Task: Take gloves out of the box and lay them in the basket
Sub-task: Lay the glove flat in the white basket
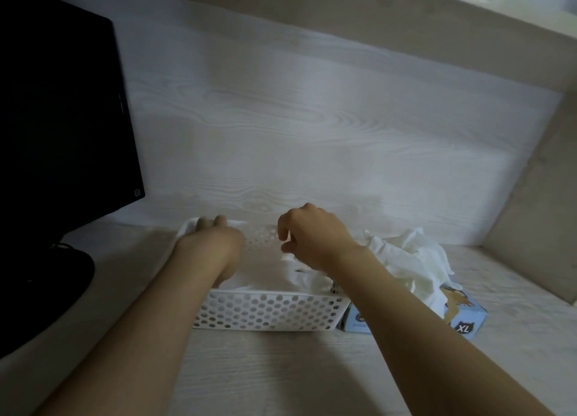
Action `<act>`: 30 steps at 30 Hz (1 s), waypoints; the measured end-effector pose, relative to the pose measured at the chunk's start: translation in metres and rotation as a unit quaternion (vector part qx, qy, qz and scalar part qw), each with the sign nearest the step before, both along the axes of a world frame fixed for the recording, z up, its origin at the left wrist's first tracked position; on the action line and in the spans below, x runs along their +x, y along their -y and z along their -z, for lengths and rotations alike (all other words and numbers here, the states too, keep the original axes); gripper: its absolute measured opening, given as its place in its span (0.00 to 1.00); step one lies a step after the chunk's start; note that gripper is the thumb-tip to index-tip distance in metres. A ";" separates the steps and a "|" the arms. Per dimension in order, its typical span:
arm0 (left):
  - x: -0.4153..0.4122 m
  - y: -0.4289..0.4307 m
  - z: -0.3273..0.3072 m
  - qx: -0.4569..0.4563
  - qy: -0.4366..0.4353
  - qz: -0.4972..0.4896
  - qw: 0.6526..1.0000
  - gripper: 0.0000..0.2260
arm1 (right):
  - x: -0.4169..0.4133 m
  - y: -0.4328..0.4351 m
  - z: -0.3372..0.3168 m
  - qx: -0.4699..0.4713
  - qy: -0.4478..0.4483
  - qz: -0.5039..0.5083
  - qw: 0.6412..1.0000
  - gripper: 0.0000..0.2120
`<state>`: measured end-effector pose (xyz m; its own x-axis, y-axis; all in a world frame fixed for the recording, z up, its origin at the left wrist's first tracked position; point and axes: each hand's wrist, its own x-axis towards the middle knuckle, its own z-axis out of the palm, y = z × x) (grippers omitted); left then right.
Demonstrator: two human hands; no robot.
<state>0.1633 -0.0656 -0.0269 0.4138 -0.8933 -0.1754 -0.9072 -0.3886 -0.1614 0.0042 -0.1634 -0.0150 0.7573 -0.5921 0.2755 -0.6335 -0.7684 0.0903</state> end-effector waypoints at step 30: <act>-0.110 0.012 -0.010 -0.265 -0.302 0.228 0.887 0.10 | -0.092 -0.023 0.012 -0.086 0.403 0.061 0.909 0.13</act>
<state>0.0537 -0.0778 -0.0172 -0.0384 -0.9669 0.2524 -0.8479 0.1651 0.5037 -0.0880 -0.1400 -0.0274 0.1996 -0.5540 0.8082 -0.6269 -0.7061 -0.3292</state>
